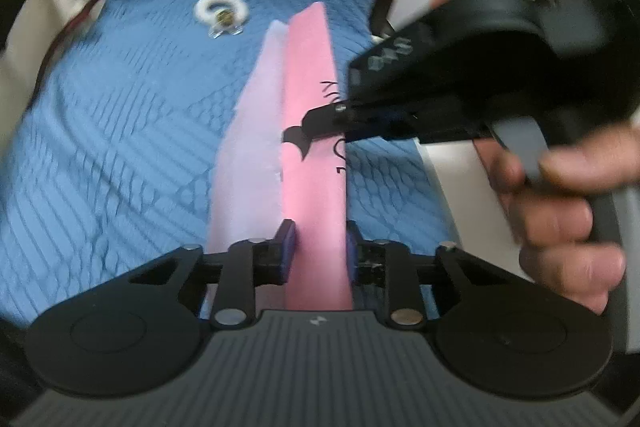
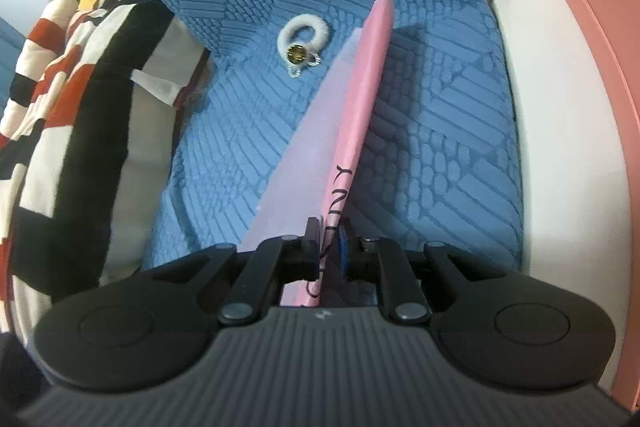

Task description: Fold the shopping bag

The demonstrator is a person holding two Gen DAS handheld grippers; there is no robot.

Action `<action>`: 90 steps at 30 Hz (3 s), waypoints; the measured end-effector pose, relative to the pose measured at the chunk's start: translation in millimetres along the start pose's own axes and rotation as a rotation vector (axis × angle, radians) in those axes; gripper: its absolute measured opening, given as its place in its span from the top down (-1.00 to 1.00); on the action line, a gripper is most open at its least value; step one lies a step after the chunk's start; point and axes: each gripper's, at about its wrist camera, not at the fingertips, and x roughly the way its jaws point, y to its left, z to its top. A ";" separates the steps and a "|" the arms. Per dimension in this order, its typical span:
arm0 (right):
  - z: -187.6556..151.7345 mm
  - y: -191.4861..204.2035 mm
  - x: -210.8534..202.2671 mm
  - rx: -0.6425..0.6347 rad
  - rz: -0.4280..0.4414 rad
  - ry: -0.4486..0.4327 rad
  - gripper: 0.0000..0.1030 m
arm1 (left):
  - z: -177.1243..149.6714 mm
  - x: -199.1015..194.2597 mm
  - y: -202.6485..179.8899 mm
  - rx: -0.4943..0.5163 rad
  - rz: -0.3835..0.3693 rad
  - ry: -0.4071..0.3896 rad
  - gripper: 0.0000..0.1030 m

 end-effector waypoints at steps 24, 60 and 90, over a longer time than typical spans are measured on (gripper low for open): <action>-4.8 32.0 10.0 -0.093 0.060 -0.024 0.48 | 3.1 12.8 77.2 -0.514 -0.211 0.098 0.83; -6.4 35.5 38.5 -0.084 0.034 0.058 0.58 | 31.4 -29.4 54.1 -0.207 -0.058 -0.016 0.67; 78.9 -10.9 69.3 0.078 0.050 -0.134 0.07 | 32.8 3.0 64.5 -0.209 -0.067 0.105 0.67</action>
